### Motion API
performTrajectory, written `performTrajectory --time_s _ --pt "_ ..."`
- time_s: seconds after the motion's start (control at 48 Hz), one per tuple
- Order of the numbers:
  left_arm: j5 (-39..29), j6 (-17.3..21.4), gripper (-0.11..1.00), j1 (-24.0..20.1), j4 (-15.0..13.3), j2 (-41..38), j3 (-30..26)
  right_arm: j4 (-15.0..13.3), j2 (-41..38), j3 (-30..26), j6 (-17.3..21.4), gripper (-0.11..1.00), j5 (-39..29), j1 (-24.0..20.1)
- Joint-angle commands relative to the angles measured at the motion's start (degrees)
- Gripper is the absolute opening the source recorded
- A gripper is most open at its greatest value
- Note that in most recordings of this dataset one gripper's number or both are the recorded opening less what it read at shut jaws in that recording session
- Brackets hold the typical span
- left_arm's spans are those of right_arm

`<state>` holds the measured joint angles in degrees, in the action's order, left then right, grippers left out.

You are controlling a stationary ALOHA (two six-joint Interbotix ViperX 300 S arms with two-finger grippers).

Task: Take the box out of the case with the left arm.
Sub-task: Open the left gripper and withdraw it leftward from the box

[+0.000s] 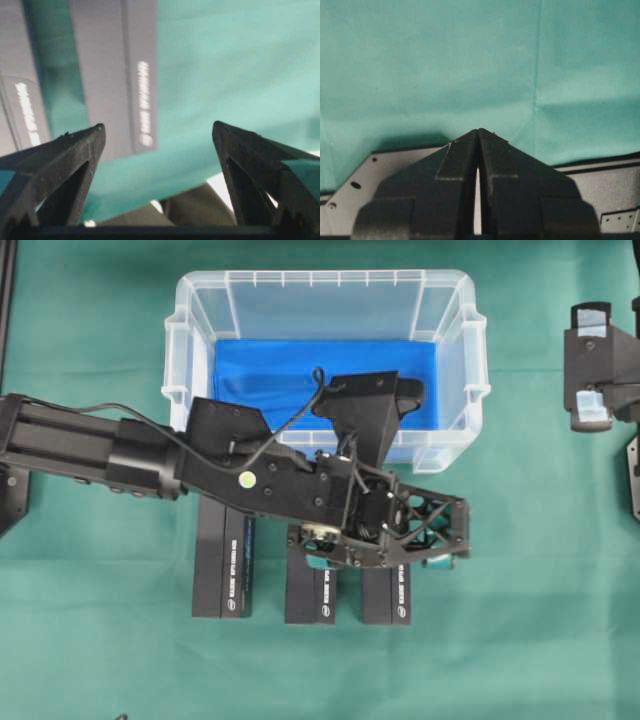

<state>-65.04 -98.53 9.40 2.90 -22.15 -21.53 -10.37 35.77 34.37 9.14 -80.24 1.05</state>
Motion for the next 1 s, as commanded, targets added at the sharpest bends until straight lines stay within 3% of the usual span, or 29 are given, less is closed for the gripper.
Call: performTrajectory --time_s 0.0,0.354,0.73,0.98 --pt "-1.41 0.09 0.90 -0.18 -0.18 2.55 -3.52 -0.09 0.26 -0.62 -0.09 0.00 0.18 0.00" --pt "-10.72 0.18 0.90 -0.26 0.09 2.99 -10.28 -0.09 0.26 -0.62 0.00 0.00 0.26 0.00" --pt "-10.99 1.67 0.90 -0.18 0.18 3.87 -8.53 -0.09 0.26 -0.70 0.00 0.00 0.00 0.00" --pt "-11.69 3.34 0.90 -0.18 0.09 8.79 -1.85 -0.09 0.26 -0.70 0.00 0.00 -0.44 0.00"
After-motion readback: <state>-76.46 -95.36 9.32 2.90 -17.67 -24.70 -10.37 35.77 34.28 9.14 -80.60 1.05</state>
